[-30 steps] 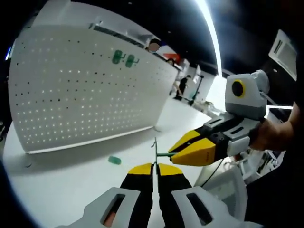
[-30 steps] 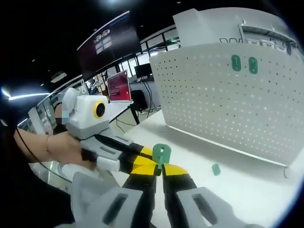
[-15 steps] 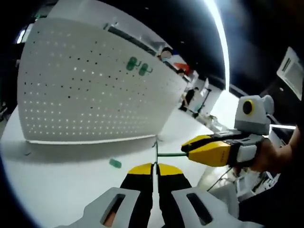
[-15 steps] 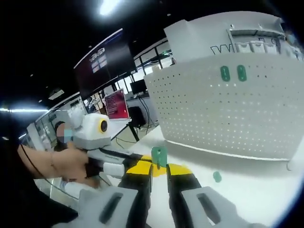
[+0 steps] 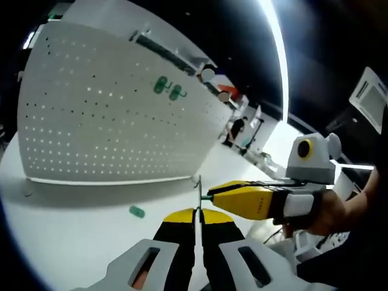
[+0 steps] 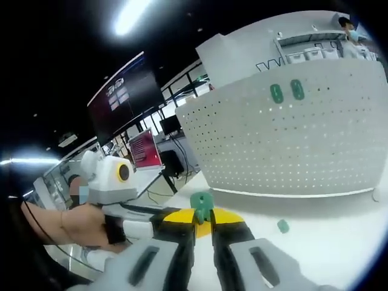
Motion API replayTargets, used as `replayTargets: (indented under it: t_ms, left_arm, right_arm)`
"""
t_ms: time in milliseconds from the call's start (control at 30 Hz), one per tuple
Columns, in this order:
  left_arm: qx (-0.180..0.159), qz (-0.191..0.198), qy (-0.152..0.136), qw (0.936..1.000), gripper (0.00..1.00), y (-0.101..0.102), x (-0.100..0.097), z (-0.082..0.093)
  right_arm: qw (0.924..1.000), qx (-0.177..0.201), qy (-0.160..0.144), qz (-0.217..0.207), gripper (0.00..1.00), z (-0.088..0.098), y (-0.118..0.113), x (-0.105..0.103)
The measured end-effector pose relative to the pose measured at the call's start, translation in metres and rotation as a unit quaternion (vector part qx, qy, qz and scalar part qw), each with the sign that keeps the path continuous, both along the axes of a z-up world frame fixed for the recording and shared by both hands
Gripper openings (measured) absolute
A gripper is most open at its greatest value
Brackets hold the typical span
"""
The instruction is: Insert the hook assembly into the mounting plate slot until the hook locks in place.
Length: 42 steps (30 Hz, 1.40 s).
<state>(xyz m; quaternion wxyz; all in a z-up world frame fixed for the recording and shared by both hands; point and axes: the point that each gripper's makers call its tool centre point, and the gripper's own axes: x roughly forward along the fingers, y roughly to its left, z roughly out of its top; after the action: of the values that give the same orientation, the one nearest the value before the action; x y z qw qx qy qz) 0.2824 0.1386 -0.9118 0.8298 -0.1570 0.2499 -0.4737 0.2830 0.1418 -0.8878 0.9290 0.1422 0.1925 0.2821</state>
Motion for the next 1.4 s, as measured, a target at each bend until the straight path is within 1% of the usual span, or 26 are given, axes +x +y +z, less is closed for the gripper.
replayTargets:
  t_ms: [267, 333, 433, 667, 767, 933, 1033, 1167, 1300, 1400]
  left_arm:
    - [-0.006, -0.001, -0.003, 1.0, 0.01, -0.002, -0.001, 0.003]
    - [-0.005, 0.0, -0.003, 1.0, 0.01, -0.002, 0.0, 0.003]
    - [-0.003, 0.002, -0.004, 1.0, 0.01, -0.001, 0.0, 0.003]
    - [0.001, 0.001, 0.002, 1.0, 0.03, 0.003, 0.001, 0.002]
    - [0.002, -0.001, -0.007, 1.0, 0.03, 0.005, 0.001, 0.005]
    - [-0.004, 0.004, -0.013, 0.9999, 0.04, 0.007, 0.003, 0.01]
    - [0.002, 0.004, -0.031, 0.9995, 0.04, 0.009, 0.004, 0.014]
    - [0.006, 0.003, -0.031, 0.9995, 0.04, 0.011, 0.005, 0.016]
    - [0.013, 0.003, -0.043, 0.999, 0.04, 0.013, 0.006, 0.019]
    - [0.009, 0.002, -0.045, 0.999, 0.05, 0.014, 0.006, 0.021]
  right_arm:
    - [1.0, 0.003, -0.007, 0.0, 0.03, 0.003, 0.003, 0.0]
    - [0.9999, -0.005, -0.011, 0.0, 0.02, 0.003, 0.003, 0.0]
    - [0.9999, -0.004, -0.009, -0.001, 0.02, 0.002, 0.003, 0.001]
    - [0.9998, -0.009, -0.016, 0.002, 0.01, 0.002, 0.007, 0.001]
    - [0.9998, -0.006, -0.018, 0.005, 0.0, 0.005, 0.009, 0.001]
    - [0.9996, -0.006, -0.026, 0.009, 0.0, 0.011, 0.011, 0.003]
    - [0.9994, -0.009, -0.032, 0.013, 0.0, 0.013, 0.013, 0.004]
    - [0.999, -0.014, -0.038, 0.018, 0.0, 0.015, 0.015, 0.005]
    - [0.9989, -0.013, -0.041, 0.019, 0.0, 0.018, 0.016, 0.006]
    - [0.9988, -0.012, -0.045, 0.017, 0.0, 0.02, 0.016, 0.008]
